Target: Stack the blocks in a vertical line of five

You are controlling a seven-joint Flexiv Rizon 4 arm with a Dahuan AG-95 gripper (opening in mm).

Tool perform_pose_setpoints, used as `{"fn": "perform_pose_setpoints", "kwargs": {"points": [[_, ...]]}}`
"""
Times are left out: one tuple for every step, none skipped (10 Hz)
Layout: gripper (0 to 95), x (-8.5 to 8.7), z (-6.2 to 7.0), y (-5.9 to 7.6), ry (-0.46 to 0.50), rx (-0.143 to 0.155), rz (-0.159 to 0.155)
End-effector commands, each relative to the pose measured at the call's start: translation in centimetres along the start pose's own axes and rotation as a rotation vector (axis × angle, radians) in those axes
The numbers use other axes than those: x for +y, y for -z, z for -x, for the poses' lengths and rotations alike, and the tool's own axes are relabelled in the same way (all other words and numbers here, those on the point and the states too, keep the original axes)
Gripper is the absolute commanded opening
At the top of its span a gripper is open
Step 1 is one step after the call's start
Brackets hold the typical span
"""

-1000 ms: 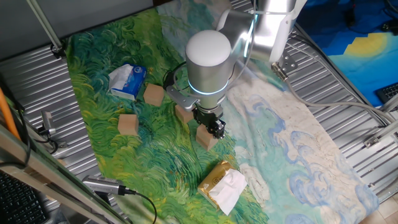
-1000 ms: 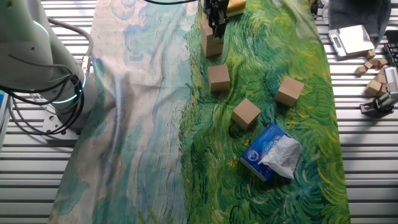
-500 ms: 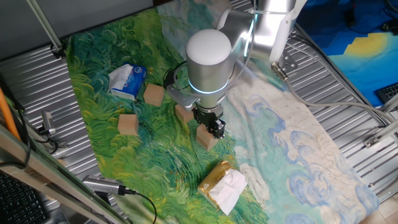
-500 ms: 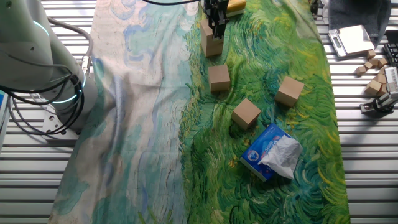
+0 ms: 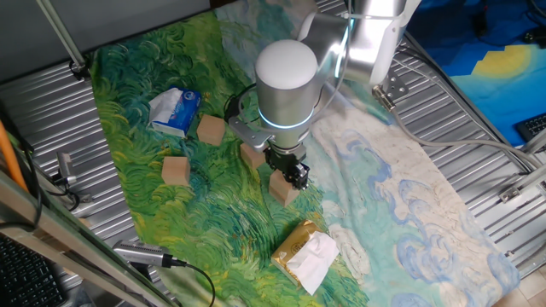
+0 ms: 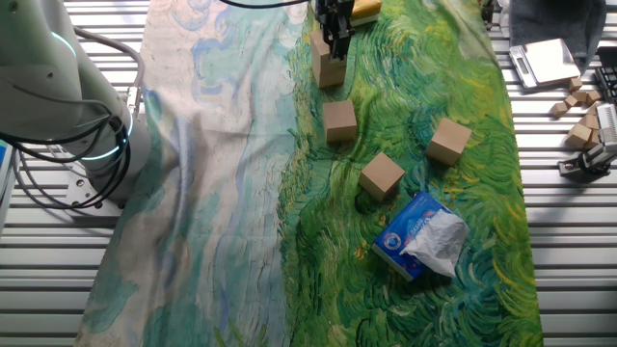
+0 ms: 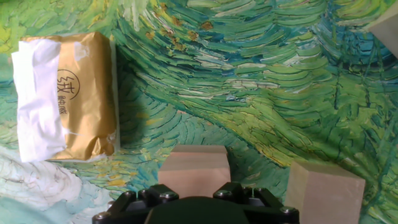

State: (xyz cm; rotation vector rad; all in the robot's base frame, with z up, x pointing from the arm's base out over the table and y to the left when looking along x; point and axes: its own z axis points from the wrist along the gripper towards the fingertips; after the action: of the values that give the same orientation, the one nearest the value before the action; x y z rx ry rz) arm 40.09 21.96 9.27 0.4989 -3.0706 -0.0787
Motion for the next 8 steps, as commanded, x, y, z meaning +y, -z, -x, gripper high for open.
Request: {"fn": "perform_pose_setpoints", "kwargs": {"points": [[57.0, -0.02, -0.02, -0.01, 0.006, 0.002, 0.002], [76.0, -0.04, -0.04, 0.00, 0.008, 0.002, 0.002], [76.0, -0.04, -0.04, 0.00, 0.010, 0.003, 0.001], [76.0, -0.05, -0.05, 0.00, 0.010, 0.004, 0.000], [76.0, -0.05, -0.08, -0.02, 0.012, 0.004, 0.000], [76.0, -0.07, -0.12, -0.01, 0.015, 0.005, 0.000], [76.0, -0.16, -0.21, 0.09, 0.023, 0.007, 0.002], [76.0, -0.23, -0.39, 0.42, 0.030, 0.013, 0.004]]}}
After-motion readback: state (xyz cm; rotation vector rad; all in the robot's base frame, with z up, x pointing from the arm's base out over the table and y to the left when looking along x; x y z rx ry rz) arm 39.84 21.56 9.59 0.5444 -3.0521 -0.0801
